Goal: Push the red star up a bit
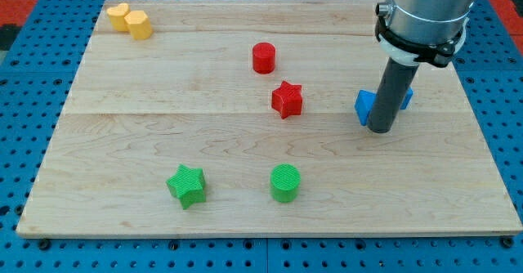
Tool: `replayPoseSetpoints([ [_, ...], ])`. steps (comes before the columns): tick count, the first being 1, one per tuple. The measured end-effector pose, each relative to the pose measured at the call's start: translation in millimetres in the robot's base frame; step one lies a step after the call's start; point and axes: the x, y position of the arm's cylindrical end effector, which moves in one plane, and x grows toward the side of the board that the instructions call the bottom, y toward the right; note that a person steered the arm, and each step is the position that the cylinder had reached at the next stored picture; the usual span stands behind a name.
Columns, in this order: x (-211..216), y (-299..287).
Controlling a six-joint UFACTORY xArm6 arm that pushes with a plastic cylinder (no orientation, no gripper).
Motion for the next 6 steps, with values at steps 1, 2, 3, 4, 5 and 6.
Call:
replayPoseSetpoints([
  [1, -13, -2],
  [2, -33, -6],
  [3, -21, 4],
  [4, -15, -36],
  [5, -17, -131],
  [6, -33, -141],
])
